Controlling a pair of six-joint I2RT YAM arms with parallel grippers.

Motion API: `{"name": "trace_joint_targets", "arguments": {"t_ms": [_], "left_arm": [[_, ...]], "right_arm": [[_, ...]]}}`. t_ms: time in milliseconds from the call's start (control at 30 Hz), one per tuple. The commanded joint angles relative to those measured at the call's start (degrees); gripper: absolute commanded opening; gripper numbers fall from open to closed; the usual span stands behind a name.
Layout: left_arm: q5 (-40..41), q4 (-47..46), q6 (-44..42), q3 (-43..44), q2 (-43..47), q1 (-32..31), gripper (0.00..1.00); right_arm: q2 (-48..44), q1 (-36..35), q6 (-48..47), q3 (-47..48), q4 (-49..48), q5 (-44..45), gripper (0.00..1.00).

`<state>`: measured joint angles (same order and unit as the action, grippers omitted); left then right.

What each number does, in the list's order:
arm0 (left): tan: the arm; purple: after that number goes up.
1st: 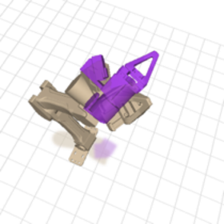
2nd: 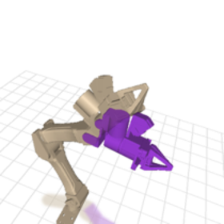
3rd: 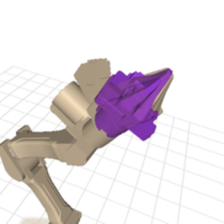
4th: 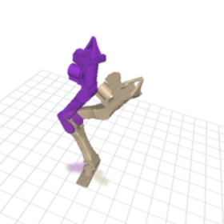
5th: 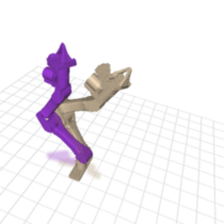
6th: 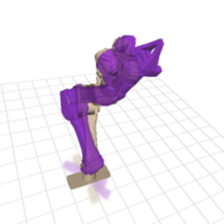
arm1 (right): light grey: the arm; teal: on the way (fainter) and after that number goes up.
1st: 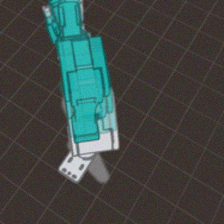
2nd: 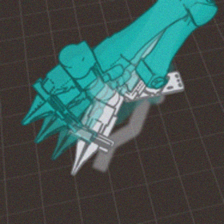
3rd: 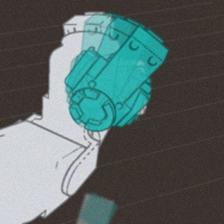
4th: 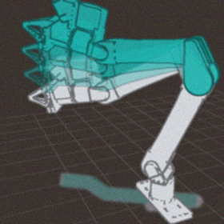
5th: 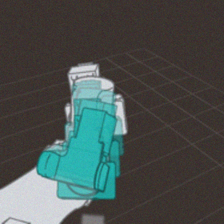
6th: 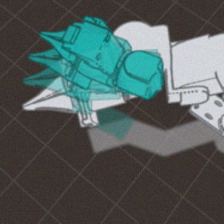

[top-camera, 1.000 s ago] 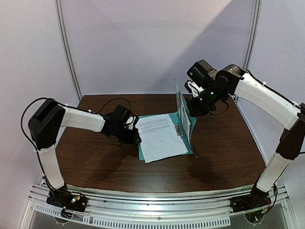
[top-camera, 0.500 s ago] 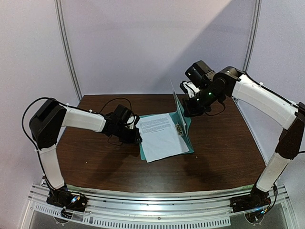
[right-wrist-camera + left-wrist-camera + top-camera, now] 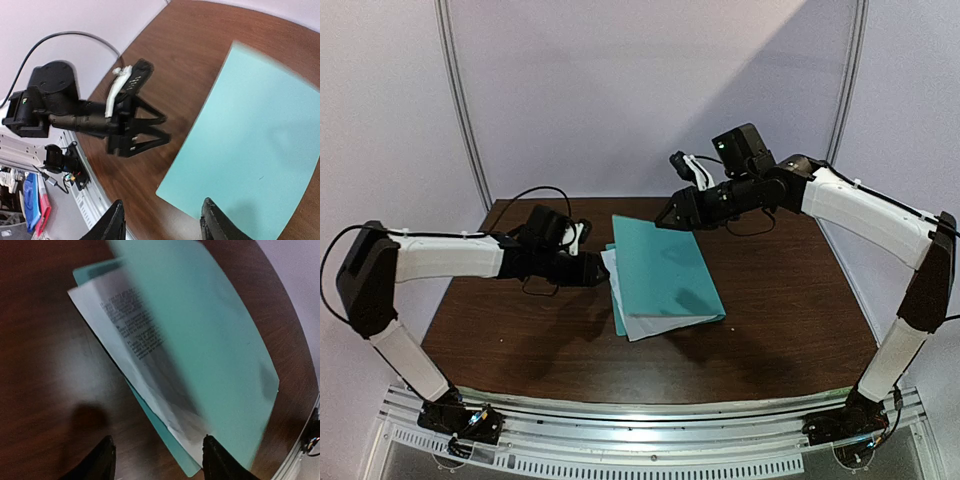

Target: Put the files into the folder

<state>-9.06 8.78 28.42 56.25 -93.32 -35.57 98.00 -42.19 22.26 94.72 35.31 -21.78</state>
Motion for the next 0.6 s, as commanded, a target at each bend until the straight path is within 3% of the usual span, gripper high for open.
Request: {"name": "trace_joint_targets", "arguments": {"t_ms": [0, 100, 300, 567], "left_arm": [[5.87, -1.11, -0.59, -4.12, 7.76, 2.66, 0.72], [7.51, -2.92, -0.61, -6.59, 11.48, 3.76, 0.81], [4.0, -2.27, -0.71, -3.63, 6.54, 4.28, 0.76], [-0.52, -5.17, 1.51, 1.48, -3.97, 4.03, 0.67]], "right_arm": [[-0.65, 5.81, 2.38, -5.35, -13.25, -3.91, 0.56], [-1.02, 8.12, 4.11, -9.55, -16.96, 0.67, 0.64], [2.0, 9.36, 2.71, -11.68, -13.51, 13.86, 0.79], [8.07, 9.39, 1.31, -12.24, -8.58, 19.89, 0.79]]}}
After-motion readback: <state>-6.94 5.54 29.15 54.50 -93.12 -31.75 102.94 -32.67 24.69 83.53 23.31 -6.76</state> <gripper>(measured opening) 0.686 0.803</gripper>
